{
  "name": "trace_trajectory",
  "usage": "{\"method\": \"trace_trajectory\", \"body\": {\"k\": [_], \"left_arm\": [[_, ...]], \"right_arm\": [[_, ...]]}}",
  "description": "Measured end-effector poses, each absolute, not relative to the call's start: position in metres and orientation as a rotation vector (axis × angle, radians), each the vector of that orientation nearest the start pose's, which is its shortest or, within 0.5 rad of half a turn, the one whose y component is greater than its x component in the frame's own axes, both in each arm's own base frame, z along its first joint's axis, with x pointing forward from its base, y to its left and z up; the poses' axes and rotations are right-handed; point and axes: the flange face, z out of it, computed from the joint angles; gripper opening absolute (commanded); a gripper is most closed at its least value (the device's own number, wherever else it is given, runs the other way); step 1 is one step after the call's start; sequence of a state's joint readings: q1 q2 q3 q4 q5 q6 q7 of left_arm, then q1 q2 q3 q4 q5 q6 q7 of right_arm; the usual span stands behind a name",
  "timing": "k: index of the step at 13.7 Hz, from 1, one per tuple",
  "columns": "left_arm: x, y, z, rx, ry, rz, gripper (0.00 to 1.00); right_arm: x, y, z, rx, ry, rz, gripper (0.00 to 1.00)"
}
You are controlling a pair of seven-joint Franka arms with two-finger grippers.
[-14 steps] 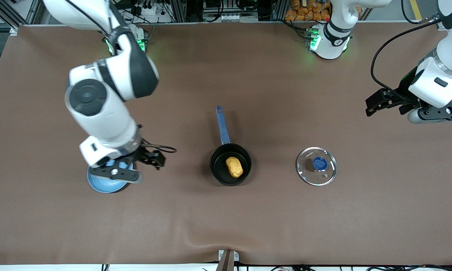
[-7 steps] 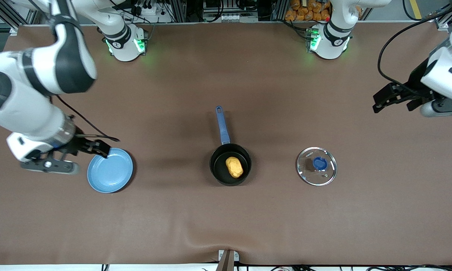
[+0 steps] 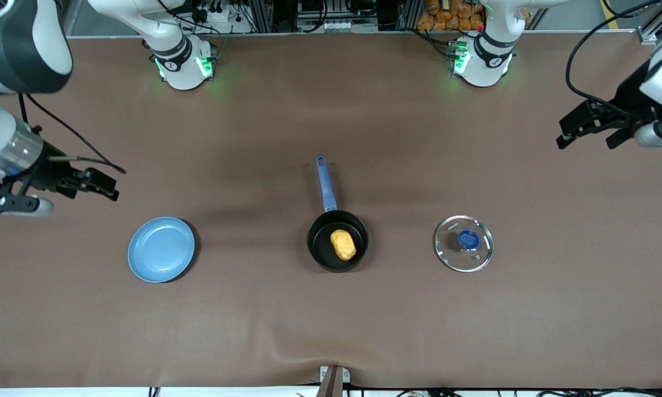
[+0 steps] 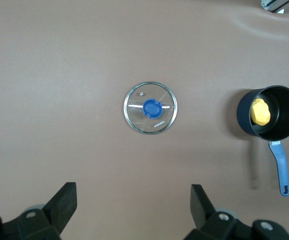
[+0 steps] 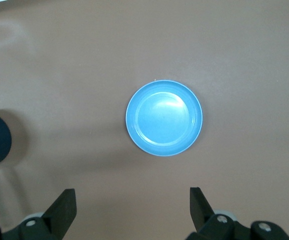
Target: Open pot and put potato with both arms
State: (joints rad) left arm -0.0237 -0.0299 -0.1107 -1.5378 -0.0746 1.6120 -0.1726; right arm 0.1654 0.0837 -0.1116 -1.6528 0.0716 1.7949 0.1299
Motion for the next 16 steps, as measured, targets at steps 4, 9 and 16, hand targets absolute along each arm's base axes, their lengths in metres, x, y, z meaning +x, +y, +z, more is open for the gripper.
{"method": "trace_trajectory", "body": {"k": [4,9,16], "left_arm": [[0.543,-0.074,0.662,-3.224,-0.102,-0.172,1.00],[0.551,-0.067,0.654,-3.225,-0.158,-0.163,1.00],[0.552,-0.067,0.655,-3.225,-0.158,-0.168,1.00]], "right_arm": [[0.579,0.037,0.562,-3.113,0.117,-0.099,1.00],[0.578,0.040,0.558,-3.124,0.101,-0.101,1.00],[0.578,0.041,0.558,-3.125,0.099,-0.101,1.00]]}}
